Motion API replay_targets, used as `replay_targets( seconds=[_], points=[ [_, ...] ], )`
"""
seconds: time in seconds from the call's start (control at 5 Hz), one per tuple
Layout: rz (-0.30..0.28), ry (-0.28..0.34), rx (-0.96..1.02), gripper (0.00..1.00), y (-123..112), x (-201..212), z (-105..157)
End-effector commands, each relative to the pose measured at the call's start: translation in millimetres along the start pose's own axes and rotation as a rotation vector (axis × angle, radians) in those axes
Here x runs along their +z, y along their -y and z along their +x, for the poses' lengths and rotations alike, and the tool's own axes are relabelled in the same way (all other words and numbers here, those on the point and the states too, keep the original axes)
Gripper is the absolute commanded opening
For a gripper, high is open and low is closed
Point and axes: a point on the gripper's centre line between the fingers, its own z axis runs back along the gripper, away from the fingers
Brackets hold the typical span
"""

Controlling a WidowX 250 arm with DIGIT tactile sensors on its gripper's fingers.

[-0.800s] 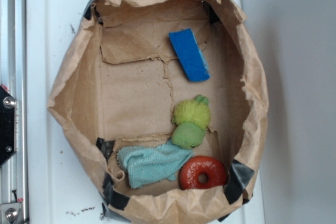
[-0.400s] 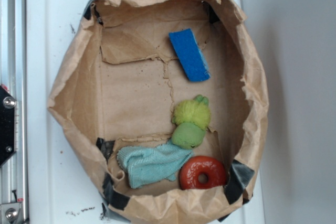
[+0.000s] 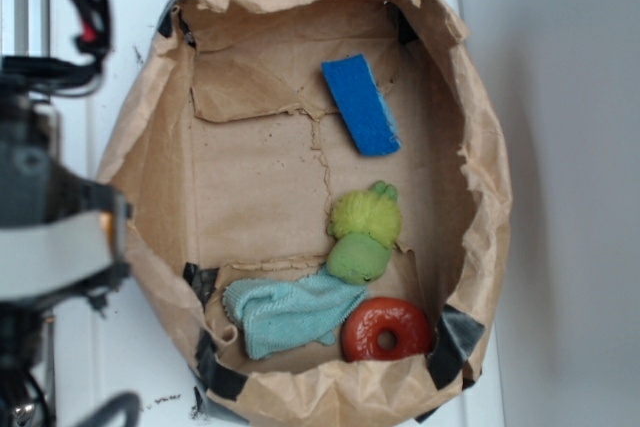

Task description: Grab the blue sponge.

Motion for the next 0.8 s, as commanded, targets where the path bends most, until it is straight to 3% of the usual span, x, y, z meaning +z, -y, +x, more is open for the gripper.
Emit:
replay_targets(
  seconds=[0.0,0.2,0.6],
  points=[
    [0.033,0.174,-0.299,1.00,-32.2,-16.8,51.1],
    [0.053,0.190,-0.455,1.00,-37.9,-29.2,68.1],
    [0.103,0.167,-0.553,1.00,-59.4,-66.2,83.6]
  ],
)
